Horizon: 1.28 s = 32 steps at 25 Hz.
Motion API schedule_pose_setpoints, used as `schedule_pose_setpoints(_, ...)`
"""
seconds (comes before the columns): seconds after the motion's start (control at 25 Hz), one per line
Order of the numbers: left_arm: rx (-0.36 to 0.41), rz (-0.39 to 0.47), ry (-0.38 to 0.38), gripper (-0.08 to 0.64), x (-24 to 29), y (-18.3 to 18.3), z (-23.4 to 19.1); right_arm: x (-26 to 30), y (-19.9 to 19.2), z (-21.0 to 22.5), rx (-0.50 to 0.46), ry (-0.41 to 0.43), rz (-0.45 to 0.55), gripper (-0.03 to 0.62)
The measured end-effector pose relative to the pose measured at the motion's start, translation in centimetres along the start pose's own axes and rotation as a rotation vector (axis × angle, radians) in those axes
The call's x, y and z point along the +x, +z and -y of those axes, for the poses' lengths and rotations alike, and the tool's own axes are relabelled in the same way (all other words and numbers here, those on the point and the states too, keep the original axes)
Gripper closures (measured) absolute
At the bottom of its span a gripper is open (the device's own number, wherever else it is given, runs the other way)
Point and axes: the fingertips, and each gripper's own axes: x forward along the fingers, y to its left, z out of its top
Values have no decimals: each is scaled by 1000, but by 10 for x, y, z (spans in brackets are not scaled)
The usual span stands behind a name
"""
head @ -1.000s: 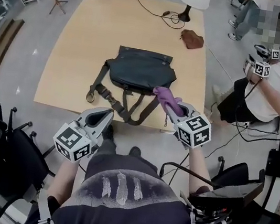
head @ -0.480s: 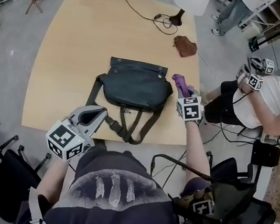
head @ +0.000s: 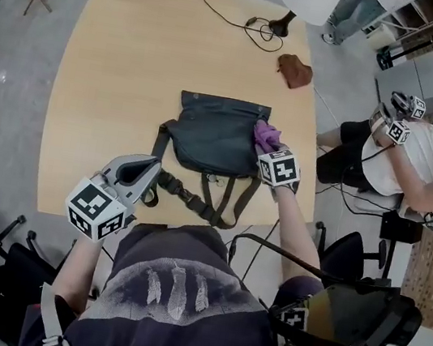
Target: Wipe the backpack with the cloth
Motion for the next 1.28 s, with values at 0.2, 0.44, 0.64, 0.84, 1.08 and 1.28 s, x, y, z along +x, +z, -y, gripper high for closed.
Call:
schedule_pose_setpoints(0.2,-5,-12,-21,554,1,-1,-8,2,14,-58,-109,65,-23,560)
schedule_pose_setpoints(0.44,6,-7,-12,554,16,4,-5,3,27,-121,-208,180,-19,560)
schedule_pose_setpoints(0.64,-7,8,31,554,19,8,-1,-1,37,-180,-304,324,17,560)
schedule_pose_setpoints(0.84,-16,9,82,554,14,4,-1,2,44,-208,-255,443,21,560)
schedule_pose_setpoints(1.08,-35,17,139,554,3,-1,-11,-14,75,-258,-1,818,105,560)
schedule_pose_setpoints(1.28,-30,37,174,554,-7,4,-17,-30,137,-250,475,1093,281,560)
